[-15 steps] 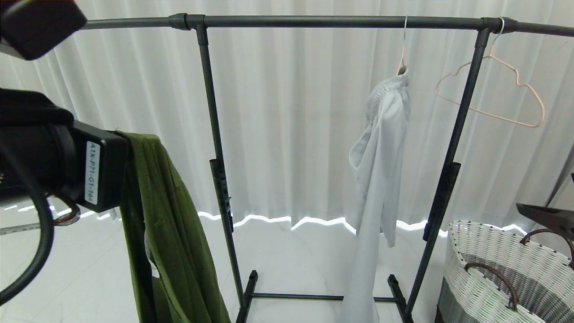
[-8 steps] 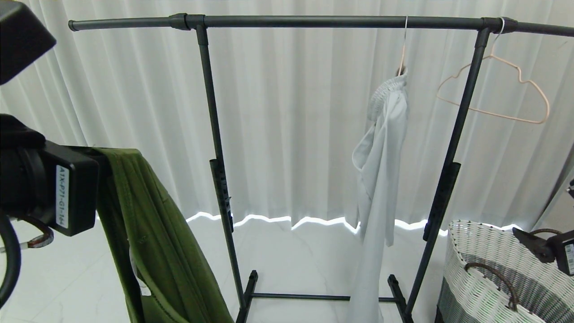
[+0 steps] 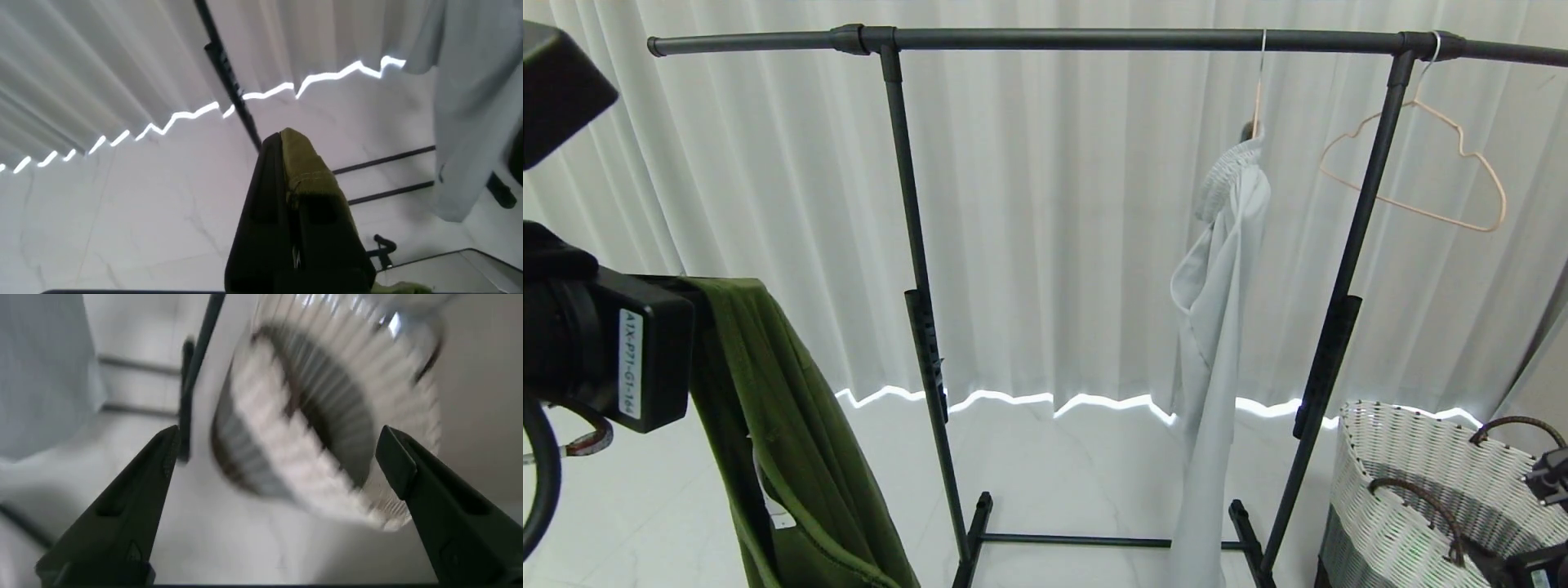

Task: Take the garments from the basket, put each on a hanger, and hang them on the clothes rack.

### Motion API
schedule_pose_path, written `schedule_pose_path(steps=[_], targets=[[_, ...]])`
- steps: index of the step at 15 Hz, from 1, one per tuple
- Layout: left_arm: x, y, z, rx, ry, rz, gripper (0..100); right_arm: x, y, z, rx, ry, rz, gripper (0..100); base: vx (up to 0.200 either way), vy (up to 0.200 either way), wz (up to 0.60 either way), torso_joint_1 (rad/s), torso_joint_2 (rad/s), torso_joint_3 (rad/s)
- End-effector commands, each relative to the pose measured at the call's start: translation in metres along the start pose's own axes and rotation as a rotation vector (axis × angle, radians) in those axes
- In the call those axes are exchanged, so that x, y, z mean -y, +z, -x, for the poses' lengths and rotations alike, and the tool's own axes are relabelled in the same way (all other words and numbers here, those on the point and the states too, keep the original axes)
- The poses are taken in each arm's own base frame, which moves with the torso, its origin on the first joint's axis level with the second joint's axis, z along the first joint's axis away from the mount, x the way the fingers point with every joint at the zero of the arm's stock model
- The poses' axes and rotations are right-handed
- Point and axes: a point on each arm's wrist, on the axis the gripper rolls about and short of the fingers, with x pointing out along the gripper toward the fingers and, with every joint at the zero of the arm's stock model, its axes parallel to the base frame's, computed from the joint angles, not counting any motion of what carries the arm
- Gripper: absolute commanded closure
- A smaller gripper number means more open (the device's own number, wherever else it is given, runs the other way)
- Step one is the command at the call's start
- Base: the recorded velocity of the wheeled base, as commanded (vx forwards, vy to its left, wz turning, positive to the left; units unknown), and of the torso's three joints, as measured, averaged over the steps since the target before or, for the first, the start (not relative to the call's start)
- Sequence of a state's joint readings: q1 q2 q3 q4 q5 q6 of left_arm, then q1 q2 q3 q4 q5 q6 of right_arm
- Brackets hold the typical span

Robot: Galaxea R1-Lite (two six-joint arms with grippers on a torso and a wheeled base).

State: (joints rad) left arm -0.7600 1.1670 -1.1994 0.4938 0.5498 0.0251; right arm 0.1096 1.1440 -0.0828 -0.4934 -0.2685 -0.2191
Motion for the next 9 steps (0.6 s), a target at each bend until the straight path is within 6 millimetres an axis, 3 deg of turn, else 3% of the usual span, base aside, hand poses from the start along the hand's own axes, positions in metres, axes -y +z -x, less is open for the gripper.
schedule_pose_path(steps=[1, 4, 7, 9], targets=[[-0.006, -0.006, -0.006, -0.033, 0.048, 0.013, 100, -0.004, -0.026, 0.004, -0.093, 0.014, -0.046, 0, 0.0, 0.0, 0.0, 0.0, 0.0, 0.0], [-0.011, -0.015, -0.014, -0.053, 0.098, 0.035, 100, -0.006, -0.038, 0.007, -0.207, 0.017, -0.167, 0, 0.0, 0.0, 0.0, 0.0, 0.0, 0.0], [-0.011, -0.016, -0.018, -0.057, 0.107, 0.034, 100, -0.005, -0.062, 0.035, -0.235, 0.05, -0.109, 0, 0.0, 0.0, 0.0, 0.0, 0.0, 0.0], [-0.011, -0.016, -0.018, -0.059, 0.108, 0.033, 100, -0.005, -0.065, 0.042, -0.199, 0.075, -0.1, 0, 0.0, 0.0, 0.0, 0.0, 0.0, 0.0]])
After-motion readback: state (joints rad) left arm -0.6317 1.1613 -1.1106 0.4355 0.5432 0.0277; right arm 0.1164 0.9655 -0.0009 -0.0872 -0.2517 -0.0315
